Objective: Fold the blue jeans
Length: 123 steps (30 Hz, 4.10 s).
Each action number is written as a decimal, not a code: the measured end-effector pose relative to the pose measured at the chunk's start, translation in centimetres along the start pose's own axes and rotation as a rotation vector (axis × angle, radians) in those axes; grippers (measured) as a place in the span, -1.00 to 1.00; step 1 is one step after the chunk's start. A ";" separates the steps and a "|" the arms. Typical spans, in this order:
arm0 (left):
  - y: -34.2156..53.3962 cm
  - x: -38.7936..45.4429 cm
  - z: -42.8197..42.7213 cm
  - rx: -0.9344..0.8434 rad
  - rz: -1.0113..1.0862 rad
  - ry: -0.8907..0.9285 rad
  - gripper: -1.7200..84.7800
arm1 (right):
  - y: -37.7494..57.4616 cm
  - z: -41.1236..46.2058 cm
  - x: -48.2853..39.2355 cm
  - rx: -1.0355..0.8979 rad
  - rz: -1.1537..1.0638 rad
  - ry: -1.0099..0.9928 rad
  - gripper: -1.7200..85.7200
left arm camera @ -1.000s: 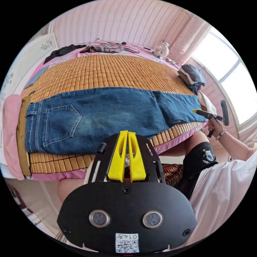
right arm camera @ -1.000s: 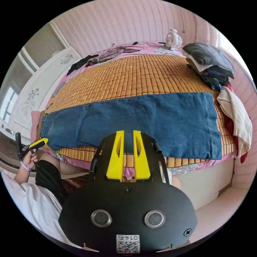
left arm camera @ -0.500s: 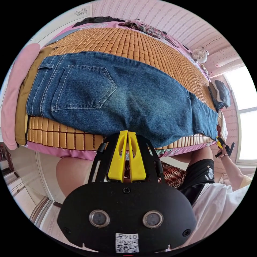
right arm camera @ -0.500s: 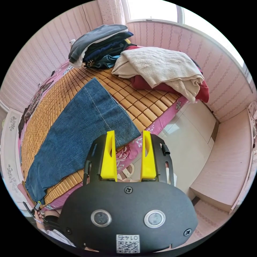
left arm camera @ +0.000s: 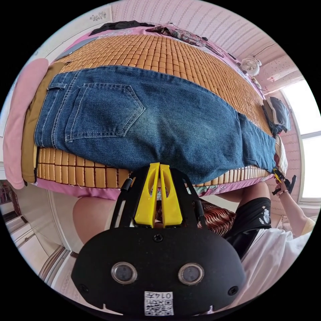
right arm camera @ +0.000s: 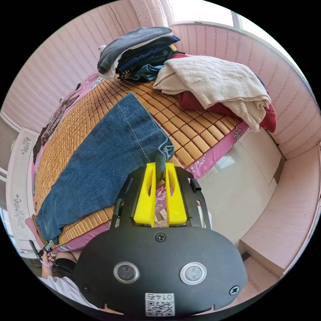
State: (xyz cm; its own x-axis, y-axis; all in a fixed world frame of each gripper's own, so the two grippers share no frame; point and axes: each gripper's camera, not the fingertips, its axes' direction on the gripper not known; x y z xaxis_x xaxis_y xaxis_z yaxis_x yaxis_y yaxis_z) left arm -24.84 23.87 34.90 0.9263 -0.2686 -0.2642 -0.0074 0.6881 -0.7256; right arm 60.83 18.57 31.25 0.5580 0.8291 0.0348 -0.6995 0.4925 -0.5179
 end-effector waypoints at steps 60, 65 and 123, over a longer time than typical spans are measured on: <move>7.6 -11.9 -4.2 0.325 -0.193 0.444 -0.87 | 61.9 15.9 -50.7 -0.249 -1.657 -0.300 -0.88; 7.9 -11.7 -3.4 0.330 -0.218 0.483 -0.85 | 58.1 15.7 -47.4 -0.283 -1.583 -0.536 -0.94; 10.5 -8.4 -8.1 0.412 -0.146 0.272 -0.93 | 36.3 31.0 -44.0 -0.292 -1.056 -0.657 -0.85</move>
State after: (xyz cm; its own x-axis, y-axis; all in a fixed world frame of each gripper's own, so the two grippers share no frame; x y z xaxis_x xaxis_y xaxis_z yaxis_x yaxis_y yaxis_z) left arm -35.76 27.89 24.35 0.7747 -0.5099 -0.3741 0.3150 0.8241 -0.4708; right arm -2.93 8.15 37.41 0.3976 0.0877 0.9133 0.1170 0.9825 -0.1452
